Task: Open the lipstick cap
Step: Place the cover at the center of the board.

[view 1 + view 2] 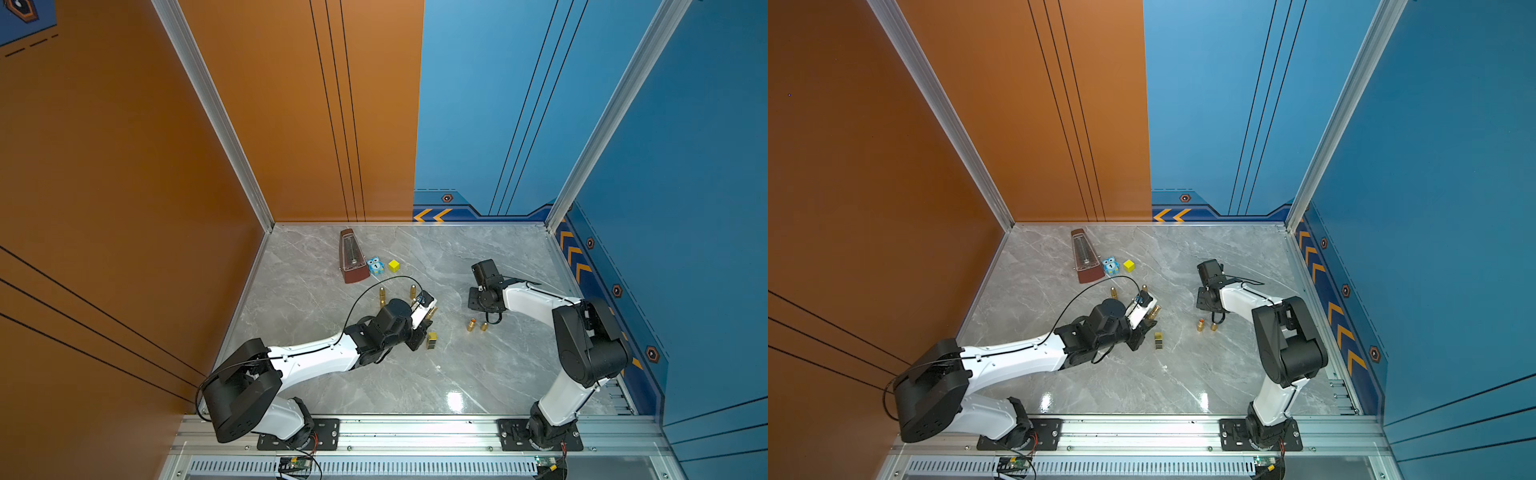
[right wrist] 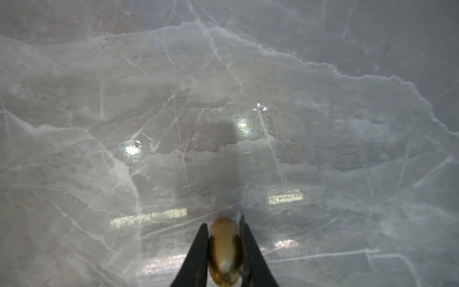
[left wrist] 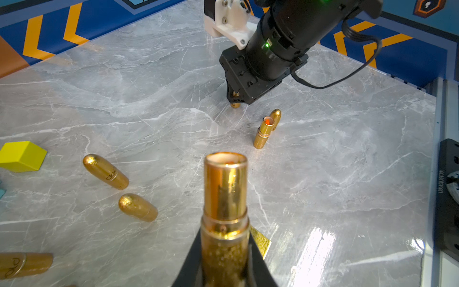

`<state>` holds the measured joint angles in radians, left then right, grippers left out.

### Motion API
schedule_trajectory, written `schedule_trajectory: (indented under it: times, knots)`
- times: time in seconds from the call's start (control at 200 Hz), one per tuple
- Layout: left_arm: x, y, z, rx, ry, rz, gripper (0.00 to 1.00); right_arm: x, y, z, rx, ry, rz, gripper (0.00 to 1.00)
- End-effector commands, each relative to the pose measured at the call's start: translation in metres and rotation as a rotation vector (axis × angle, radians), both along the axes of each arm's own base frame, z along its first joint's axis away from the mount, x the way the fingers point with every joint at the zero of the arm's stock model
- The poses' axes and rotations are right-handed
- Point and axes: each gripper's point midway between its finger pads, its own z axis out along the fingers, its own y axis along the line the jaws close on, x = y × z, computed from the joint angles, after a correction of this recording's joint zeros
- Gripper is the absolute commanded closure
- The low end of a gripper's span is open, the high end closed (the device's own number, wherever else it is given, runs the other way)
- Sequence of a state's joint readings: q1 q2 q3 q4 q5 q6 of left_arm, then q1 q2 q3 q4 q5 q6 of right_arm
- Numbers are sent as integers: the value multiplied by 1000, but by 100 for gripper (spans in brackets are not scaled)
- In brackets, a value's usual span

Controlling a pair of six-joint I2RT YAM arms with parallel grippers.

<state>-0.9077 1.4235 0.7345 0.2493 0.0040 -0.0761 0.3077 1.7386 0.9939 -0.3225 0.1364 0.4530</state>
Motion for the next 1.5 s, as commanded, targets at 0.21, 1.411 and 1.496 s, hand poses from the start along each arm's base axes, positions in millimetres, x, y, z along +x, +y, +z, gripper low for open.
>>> schedule_trajectory:
  times: [0.21,1.411,1.496]
  knots:
    - [5,-3,15,-46,-14,3,100,6,1,5,-5,-17,-10,63]
    - [3,-1,28,-67,-35,2,100,-7,2,51,82,-36,-2,41]
    - [3,1,27,-64,-36,5,100,-16,3,66,99,-44,7,38]
